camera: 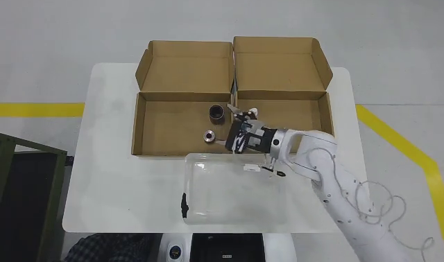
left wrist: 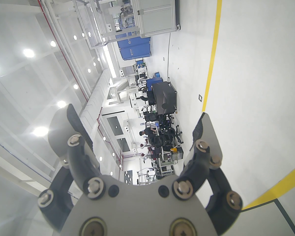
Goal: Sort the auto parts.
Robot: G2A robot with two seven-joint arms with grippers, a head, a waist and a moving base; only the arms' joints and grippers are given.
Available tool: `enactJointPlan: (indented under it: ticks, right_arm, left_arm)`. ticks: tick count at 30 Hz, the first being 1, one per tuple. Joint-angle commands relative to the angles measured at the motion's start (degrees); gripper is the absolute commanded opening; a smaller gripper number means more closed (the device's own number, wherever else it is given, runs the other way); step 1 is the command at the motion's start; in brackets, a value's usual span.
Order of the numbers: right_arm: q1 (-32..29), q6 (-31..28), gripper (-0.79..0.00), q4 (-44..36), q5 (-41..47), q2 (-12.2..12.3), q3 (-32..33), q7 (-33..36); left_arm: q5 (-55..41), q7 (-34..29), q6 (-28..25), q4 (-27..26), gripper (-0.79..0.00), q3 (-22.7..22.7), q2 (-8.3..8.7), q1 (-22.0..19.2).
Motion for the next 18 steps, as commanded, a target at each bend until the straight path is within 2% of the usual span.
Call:
enactJointPlan:
  ticks: [1,3,18]
  right_arm:
    - [-4.22,0.77,-0.037,-3.28,-0.90,0.70,3.31,0.00]
    - [-8.14,1.31,0.000,-6.10,-1.59,1.36,6.59,-0.12]
    - [-32.48,5.64,0.000,-19.20,-3.85,4.02,29.09,-6.98]
  left_arm:
    - [0.00,0.00,0.00,0.00,0.000,0.00,0.00,0.00]
    - [0.00,0.00,0.00,0.00,0.000,0.00,0.00,0.00]
    - [0.00,0.00,0.00,0.00,0.000,0.00,0.00,0.00]
